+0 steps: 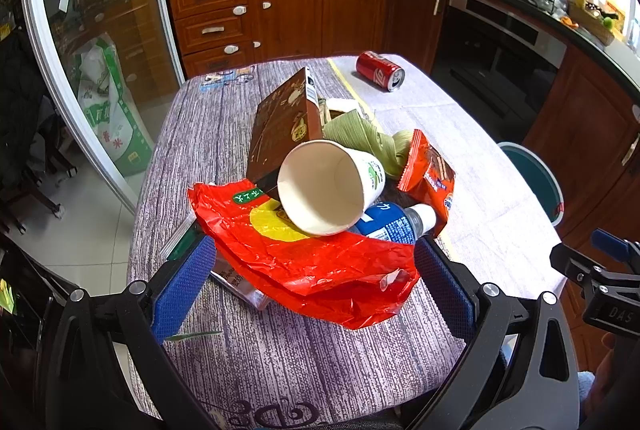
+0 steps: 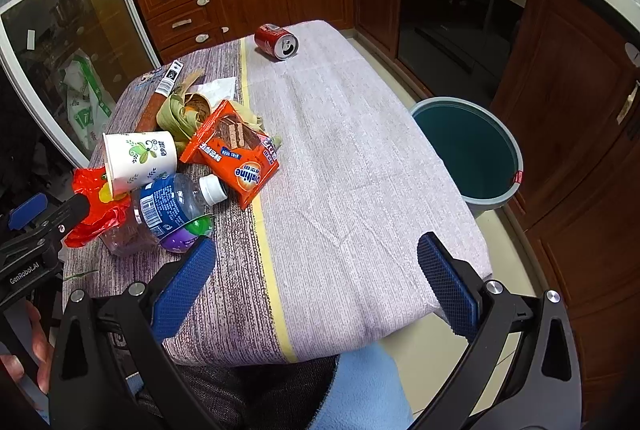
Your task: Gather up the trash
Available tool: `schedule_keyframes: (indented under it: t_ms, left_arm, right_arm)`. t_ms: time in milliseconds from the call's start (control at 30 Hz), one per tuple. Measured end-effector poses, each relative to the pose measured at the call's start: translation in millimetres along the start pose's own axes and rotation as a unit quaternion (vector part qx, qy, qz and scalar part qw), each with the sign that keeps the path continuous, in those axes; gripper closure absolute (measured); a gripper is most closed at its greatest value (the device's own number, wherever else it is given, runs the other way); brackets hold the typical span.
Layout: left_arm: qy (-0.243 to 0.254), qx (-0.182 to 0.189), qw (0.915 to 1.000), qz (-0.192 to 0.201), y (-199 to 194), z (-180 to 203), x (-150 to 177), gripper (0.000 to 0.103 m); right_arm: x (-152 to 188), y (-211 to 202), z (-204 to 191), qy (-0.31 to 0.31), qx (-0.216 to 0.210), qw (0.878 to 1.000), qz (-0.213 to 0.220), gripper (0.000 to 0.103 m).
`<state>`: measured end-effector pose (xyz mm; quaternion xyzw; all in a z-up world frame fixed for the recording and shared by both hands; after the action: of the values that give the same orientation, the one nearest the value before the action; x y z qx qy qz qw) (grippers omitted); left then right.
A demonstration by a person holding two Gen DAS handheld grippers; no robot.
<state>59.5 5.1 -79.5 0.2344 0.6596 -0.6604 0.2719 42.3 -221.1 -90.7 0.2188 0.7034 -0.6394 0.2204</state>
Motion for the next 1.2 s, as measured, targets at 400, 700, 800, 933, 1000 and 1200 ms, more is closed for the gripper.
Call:
schedule_keyframes:
  t_ms: [400,700,800,933,1000,1200]
  left_arm:
    - [0.0,0.005,1.0,0.002,-1.1,1.0,-1.7,0.004]
    - [-0.008,0.005,1.0,0.0,0.2,-1.9,-2.1,0.004]
    - [-0.015,0.008,0.9999,-0.002,1.2,-3.9,-2.2,0.004]
    - [-0.017,0.009,0.9998,-0.003,1.5,-6.9,-2.7,0.004]
    - [-0.018,0.01,0.9998,-0.003,1.7,-6.8,-2.8,0.004]
    - [-0.019,0.012,0.9997,-0.004,2.2,-8.0,-3.0,0.004]
  right_arm:
    - [0.1,0.7,0.2,0.0,0.0,1.0,-0.002,0.006]
    - [0.1,2.8,0.8,-0.001,0.001,1.0,-0.005,0.006]
    - [-0.1,4.0,0.9,-0.001,0.001,1.0,-0.007,0.006]
    - [-0.3,4.8,1.2,-0.002,0.002,1.0,-0.007,0.006]
    - [-0.3,5.7,1.1,-0.002,0.002,1.0,-0.009,0.006]
    - [-0.1,6.3,0.8,-0.002,0.003,1.0,-0.01,0.006]
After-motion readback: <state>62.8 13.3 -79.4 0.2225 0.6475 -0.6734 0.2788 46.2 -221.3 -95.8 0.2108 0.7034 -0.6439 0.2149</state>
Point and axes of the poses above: each gripper's, at about its wrist camera, not at the fingertips, and y roughly the way its jaws point, z to its right, x to its underside, the point moved 10 cm from there along y, roughly the way its jaws point, and after that the axes turned 2 degrees about -y, right-handed, at the moved point
